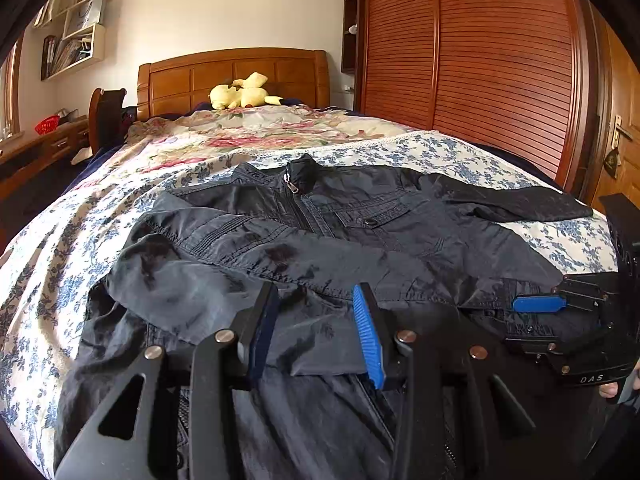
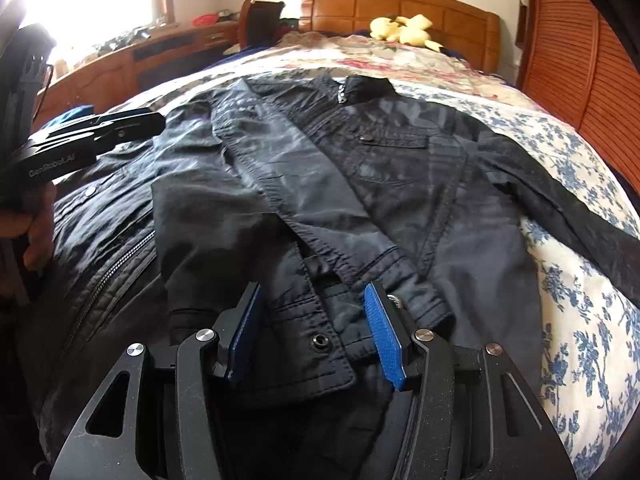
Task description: Fold large clothes
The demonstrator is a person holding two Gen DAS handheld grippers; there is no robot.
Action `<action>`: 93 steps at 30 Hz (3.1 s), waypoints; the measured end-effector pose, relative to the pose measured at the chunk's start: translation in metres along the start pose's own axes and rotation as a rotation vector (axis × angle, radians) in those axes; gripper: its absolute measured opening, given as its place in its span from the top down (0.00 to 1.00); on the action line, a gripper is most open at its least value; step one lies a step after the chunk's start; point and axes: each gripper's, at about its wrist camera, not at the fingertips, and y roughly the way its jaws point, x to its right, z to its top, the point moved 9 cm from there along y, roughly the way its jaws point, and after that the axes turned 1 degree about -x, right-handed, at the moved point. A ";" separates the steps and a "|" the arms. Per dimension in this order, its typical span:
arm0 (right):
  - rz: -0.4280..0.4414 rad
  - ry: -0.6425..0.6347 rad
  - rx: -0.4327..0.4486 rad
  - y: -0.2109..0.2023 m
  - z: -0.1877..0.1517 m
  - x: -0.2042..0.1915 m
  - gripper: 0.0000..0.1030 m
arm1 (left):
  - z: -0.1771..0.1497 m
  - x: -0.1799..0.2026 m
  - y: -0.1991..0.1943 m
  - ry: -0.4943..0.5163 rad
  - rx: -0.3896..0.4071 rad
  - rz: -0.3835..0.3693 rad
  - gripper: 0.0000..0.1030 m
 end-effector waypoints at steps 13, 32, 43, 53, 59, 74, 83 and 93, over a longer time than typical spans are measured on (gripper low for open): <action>-0.019 0.061 0.048 -0.029 0.006 0.014 0.48 | -0.005 -0.001 0.000 -0.006 0.021 -0.005 0.64; -0.425 0.244 0.104 -0.164 -0.016 0.212 0.39 | -0.006 0.002 0.001 0.014 0.028 0.000 0.64; -0.614 0.305 0.003 -0.177 -0.025 0.321 0.38 | -0.006 0.003 -0.001 0.008 0.037 -0.011 0.64; -0.687 0.532 -0.069 -0.177 -0.056 0.416 0.36 | -0.006 0.003 -0.001 0.017 0.036 -0.007 0.64; -0.693 0.642 -0.137 -0.168 -0.089 0.445 0.36 | -0.007 0.007 0.000 0.035 0.032 0.000 0.64; -0.634 0.513 -0.255 -0.117 -0.082 0.418 0.78 | -0.008 0.010 0.003 0.048 0.022 0.005 0.64; -0.593 0.373 -0.113 -0.150 -0.004 0.356 0.91 | -0.008 0.007 -0.005 0.042 -0.003 -0.024 0.64; -0.418 0.101 0.054 -0.163 0.115 0.197 0.93 | 0.000 -0.010 -0.079 0.020 0.054 -0.058 0.64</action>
